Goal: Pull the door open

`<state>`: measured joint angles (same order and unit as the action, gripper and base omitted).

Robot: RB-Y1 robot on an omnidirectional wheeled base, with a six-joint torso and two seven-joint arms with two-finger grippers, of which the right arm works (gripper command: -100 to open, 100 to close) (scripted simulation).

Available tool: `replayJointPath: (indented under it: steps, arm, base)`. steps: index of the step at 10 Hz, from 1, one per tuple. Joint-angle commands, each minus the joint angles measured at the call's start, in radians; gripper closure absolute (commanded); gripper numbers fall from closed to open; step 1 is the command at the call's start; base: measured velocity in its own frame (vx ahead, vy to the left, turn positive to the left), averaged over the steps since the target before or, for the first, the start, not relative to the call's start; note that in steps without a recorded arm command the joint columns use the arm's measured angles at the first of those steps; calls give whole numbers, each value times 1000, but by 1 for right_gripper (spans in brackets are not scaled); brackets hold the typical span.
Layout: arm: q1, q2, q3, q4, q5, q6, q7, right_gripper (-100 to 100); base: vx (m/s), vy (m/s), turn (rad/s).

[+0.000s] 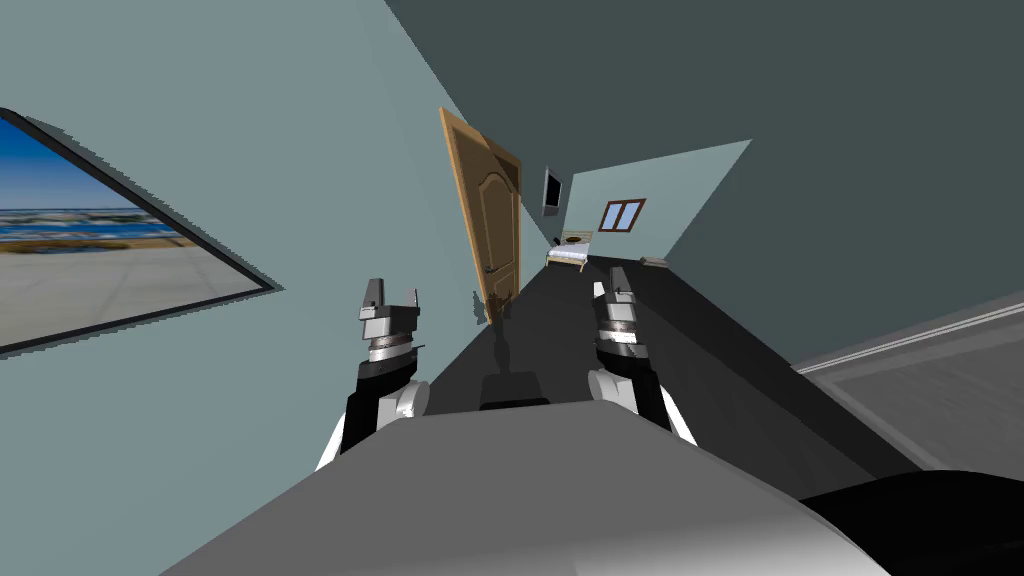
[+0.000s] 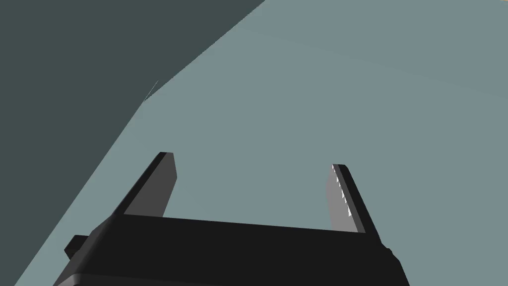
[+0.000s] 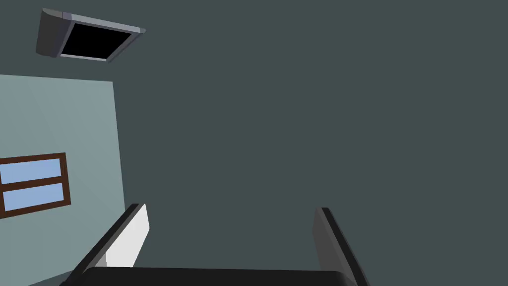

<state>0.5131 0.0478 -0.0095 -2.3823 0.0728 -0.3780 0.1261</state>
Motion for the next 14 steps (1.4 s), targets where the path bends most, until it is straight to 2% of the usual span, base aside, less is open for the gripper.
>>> replayJointPath:
  steps: [1,6,8,14]
  arm:
    - [-11,-20,6,34,-8,-9,-10,-100]
    - [-38,-60,21,115,-25,-30,-34,-100]
    - [-55,-84,30,168,-37,-44,-50,-100]
    - [-92,-130,51,283,-62,-75,-84,-100]
  base:
    - [67,-3,107]
    - [114,-12,109]
    - [109,-17,128]
    - [111,-18,116]
